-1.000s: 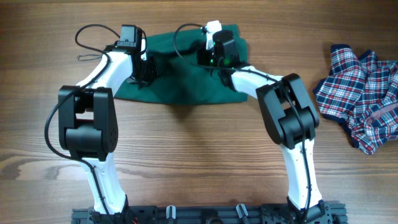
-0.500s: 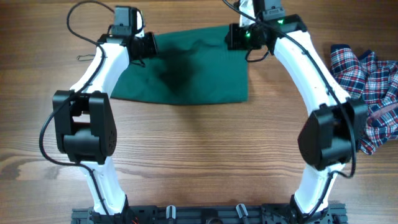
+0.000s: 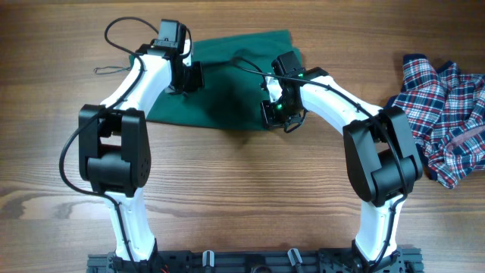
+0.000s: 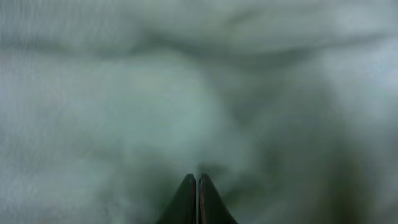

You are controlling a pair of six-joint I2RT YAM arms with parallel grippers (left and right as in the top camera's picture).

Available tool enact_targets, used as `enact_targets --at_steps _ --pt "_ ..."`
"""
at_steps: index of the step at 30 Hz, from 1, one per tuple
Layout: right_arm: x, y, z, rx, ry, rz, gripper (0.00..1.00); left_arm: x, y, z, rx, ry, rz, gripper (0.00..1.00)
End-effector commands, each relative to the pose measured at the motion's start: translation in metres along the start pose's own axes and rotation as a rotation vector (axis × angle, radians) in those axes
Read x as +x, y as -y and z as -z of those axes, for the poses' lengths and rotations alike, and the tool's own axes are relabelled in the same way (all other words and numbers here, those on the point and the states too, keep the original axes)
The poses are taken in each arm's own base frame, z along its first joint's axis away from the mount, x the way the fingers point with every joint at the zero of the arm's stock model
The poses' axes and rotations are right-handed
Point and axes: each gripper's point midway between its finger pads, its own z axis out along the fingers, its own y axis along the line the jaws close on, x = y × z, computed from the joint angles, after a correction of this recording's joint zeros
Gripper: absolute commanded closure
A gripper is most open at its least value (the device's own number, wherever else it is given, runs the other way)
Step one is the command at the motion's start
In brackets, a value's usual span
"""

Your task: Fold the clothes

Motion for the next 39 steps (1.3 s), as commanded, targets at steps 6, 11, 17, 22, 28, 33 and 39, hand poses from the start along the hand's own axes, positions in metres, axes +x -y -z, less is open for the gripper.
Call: enact_targets --at_steps 6,11,17,22,28,33,39 --pt "-0.023 -0.020 0.037 -0.032 0.121 0.171 0.96 0.038 -0.073 0.001 -0.203 -0.125 0.079 0.96" --pt "-0.029 -0.035 0.082 -0.032 0.216 0.190 0.96 0.041 -0.089 0.027 -0.191 -0.136 0.161 0.95" --pt "-0.043 0.005 0.018 0.074 0.175 0.120 0.96 0.044 -0.086 0.019 -0.168 -0.134 0.169 0.89" --pt "-0.031 0.033 -0.011 0.146 0.096 0.077 0.96 0.076 -0.078 -0.003 -0.121 -0.193 0.167 0.92" --pt "0.032 0.036 0.019 0.182 -0.123 0.005 0.95 0.117 -0.075 0.004 -0.154 -0.345 0.159 0.96" --pt "0.032 0.026 0.085 0.255 -0.010 -0.016 0.96 0.146 -0.076 0.028 -0.185 -0.467 0.194 0.96" --pt "0.000 -0.003 0.114 0.154 0.178 0.068 0.96 0.063 -0.047 0.106 -0.069 -0.017 0.135 0.91"
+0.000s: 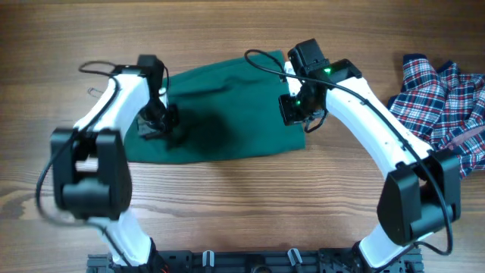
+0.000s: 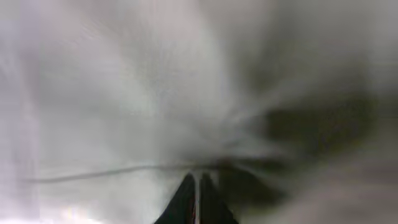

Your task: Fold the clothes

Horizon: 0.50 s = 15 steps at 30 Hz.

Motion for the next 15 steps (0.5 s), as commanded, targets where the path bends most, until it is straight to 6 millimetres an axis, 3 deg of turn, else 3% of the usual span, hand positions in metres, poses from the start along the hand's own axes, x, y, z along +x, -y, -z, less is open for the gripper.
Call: enact_targets --at_steps 1,3,4,6,9,12,15 --pt "-0.014 -0.012 0.006 -0.067 0.061 0.014 0.96 -0.046 0.026 0.073 0.127 0.345 -0.030 0.91" --pt "-0.017 -0.015 0.002 -0.090 0.063 0.014 0.96 -0.068 0.042 0.079 0.183 0.435 -0.055 0.94" --pt "-0.015 -0.015 -0.001 -0.091 0.053 0.012 0.96 -0.076 0.051 0.073 0.197 0.450 -0.073 0.95" --pt "-0.011 -0.015 -0.004 -0.096 0.031 0.008 0.95 -0.090 0.067 0.048 0.207 0.449 -0.103 0.96" --pt "-0.001 -0.016 -0.016 -0.111 -0.027 0.001 0.96 -0.091 0.087 0.009 0.234 0.391 -0.140 0.96" --pt "0.006 -0.013 -0.035 -0.107 -0.082 -0.009 0.96 -0.096 0.094 -0.020 0.236 0.369 -0.153 0.96" --pt "0.018 -0.005 -0.074 -0.088 -0.170 -0.027 0.96 -0.105 0.098 -0.028 0.244 0.392 -0.156 0.96"
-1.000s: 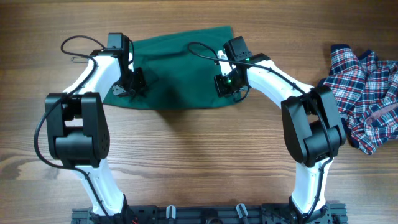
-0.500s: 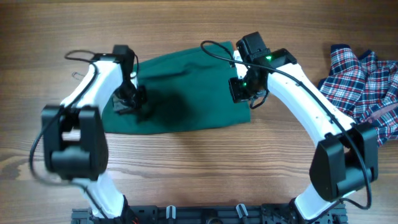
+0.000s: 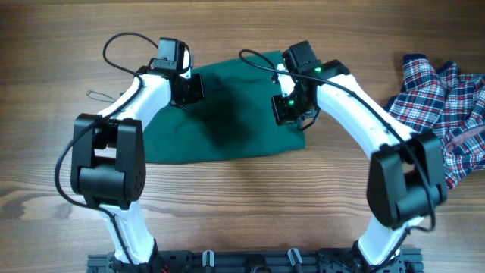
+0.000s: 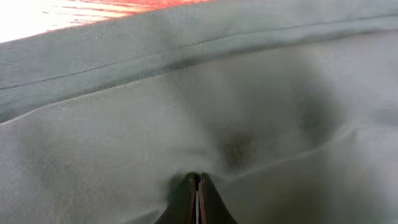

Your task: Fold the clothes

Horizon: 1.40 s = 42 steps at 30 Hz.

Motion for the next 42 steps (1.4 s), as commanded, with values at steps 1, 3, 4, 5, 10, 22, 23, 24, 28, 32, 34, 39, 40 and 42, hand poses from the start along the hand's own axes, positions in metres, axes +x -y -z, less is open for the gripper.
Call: enact_targets --at_steps 1,3,4,5,10,22,23,24,28,32,34,39,40,42 --pt "0.013 0.011 -0.042 0.002 -0.108 -0.026 0.95 -0.008 0.003 -0.008 0.021 0.034 -0.001 0.96" --pt "0.026 0.019 -0.070 0.012 -0.185 -0.048 0.96 -0.020 0.001 -0.007 0.000 0.086 -0.008 0.96" --pt "0.030 0.021 -0.077 0.015 -0.207 -0.053 0.96 -0.028 -0.009 -0.006 -0.054 0.124 -0.002 0.96" --pt "0.033 0.023 -0.081 0.018 -0.219 -0.056 0.96 -0.033 -0.016 -0.005 -0.085 0.147 0.005 0.96" --pt "0.037 0.031 -0.083 0.060 -0.227 -0.056 0.96 -0.065 -0.067 0.016 -0.187 0.239 0.088 0.96" --pt "0.036 0.030 -0.083 0.056 -0.224 -0.061 0.95 0.006 0.000 0.040 0.025 -0.075 -0.025 0.96" --pt "0.037 0.030 -0.083 0.056 -0.227 -0.062 0.96 0.008 0.007 0.024 0.033 -0.077 -0.050 0.96" --pt "0.037 0.030 -0.083 0.056 -0.227 -0.062 0.96 0.008 0.013 0.015 0.043 -0.072 -0.066 0.96" --pt "0.037 0.030 -0.083 0.056 -0.227 -0.063 0.96 0.013 0.030 -0.030 0.070 -0.065 -0.118 0.96" --pt "0.040 0.030 -0.082 0.061 -0.240 -0.081 0.96 0.005 0.011 -0.057 0.019 -0.024 -0.099 0.96" --pt "0.040 0.030 -0.082 0.061 -0.240 -0.081 0.96 -0.013 -0.009 -0.053 -0.048 0.037 -0.063 0.96" --pt "0.039 0.031 -0.082 0.064 -0.237 -0.079 0.96 -0.031 -0.044 -0.025 -0.007 0.024 0.051 0.96" --pt "0.039 0.031 -0.082 0.064 -0.237 -0.080 0.96 -0.030 -0.045 -0.018 0.000 0.016 0.062 0.96" --pt "0.039 0.031 -0.082 0.064 -0.236 -0.080 0.96 -0.029 -0.052 -0.001 -0.021 0.005 0.077 0.96"
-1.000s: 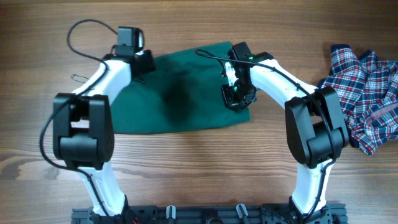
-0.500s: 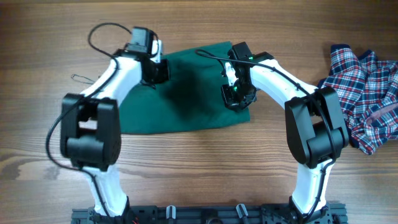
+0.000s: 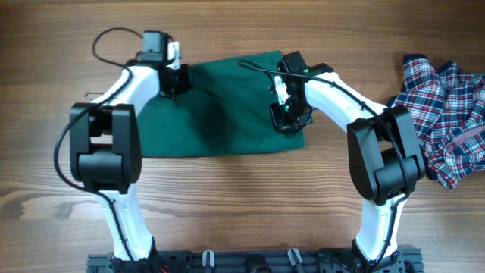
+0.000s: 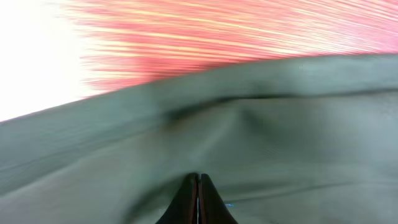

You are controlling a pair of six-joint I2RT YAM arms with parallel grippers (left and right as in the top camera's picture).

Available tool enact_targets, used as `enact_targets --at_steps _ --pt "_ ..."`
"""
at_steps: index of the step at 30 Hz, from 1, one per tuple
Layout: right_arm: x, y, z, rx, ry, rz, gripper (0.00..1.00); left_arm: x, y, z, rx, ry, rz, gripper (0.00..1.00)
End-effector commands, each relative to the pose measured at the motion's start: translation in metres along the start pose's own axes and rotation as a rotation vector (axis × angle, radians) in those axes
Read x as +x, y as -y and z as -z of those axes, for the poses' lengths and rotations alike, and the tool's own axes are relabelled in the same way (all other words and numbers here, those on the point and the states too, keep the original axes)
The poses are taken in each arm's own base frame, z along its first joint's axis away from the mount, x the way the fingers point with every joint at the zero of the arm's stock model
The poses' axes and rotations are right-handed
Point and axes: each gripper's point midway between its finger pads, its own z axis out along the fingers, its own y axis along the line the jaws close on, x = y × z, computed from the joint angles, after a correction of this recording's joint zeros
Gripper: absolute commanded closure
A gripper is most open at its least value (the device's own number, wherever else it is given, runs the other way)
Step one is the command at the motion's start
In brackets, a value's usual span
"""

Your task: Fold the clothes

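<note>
A dark green cloth [image 3: 220,114] lies spread flat on the wooden table [image 3: 242,212]. My left gripper [image 3: 179,80] sits over the cloth's upper left part, near its far edge. In the left wrist view the left gripper [image 4: 198,179] is shut, its tips together on the green cloth [image 4: 280,155], with a crease running up from them and bare wood beyond the cloth's edge. My right gripper [image 3: 286,121] is low over the cloth's right edge; whether its fingers are open or shut is hidden from above.
A crumpled plaid shirt [image 3: 447,114] lies at the table's right edge, apart from both arms. A thin black cable [image 3: 106,38] loops off the left arm beyond the cloth's upper left corner.
My left gripper has moved slightly up and left, so the cloth's far edge and the wood now show closer in its view. The right gripper shifted a little; the cloth's outline is much the same.
At first the cloth lay narrower, with both grippers on its upper part. Then my left gripper was far out at the left and the right at the right, with the cloth spread wider. After that my left gripper was back at the upper left, where it still is.
</note>
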Motion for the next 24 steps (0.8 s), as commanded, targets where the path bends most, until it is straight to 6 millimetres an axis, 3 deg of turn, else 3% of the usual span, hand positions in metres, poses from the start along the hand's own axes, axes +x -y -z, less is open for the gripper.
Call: enact_targets --at_steps 1,5,6,8,11,13,18,21,24 --pt "0.021 0.014 -0.028 0.055 -0.097 -0.035 0.96 0.003 -0.022 0.021 -0.064 -0.021 0.044 0.96" --pt "0.022 0.014 -0.028 0.055 -0.099 -0.037 0.96 0.023 -0.065 0.039 -0.212 -0.101 0.111 0.96" --pt "0.022 0.014 -0.028 0.056 -0.100 -0.034 0.96 0.028 -0.064 0.045 -0.190 -0.122 0.126 0.96" --pt "0.014 0.018 -0.017 0.092 -0.062 0.023 0.96 0.030 -0.044 0.069 -0.112 -0.135 0.135 0.96" --pt "-0.013 0.002 0.033 0.073 0.109 0.081 0.96 0.031 -0.013 0.107 -0.065 -0.115 0.096 0.96" --pt "-0.020 -0.008 0.065 0.062 0.198 0.106 0.96 0.045 -0.005 0.116 -0.068 -0.160 0.099 0.96" --pt "-0.020 -0.033 0.071 -0.065 0.217 0.256 0.96 0.098 -0.008 0.096 -0.097 -0.301 0.107 0.96" --pt "-0.025 -0.029 0.059 -0.056 0.221 0.222 0.96 0.131 -0.022 0.077 -0.125 -0.342 0.175 0.96" --pt "-0.033 -0.010 0.040 0.023 0.225 0.108 0.96 0.155 -0.038 0.064 -0.173 -0.356 0.236 0.96"
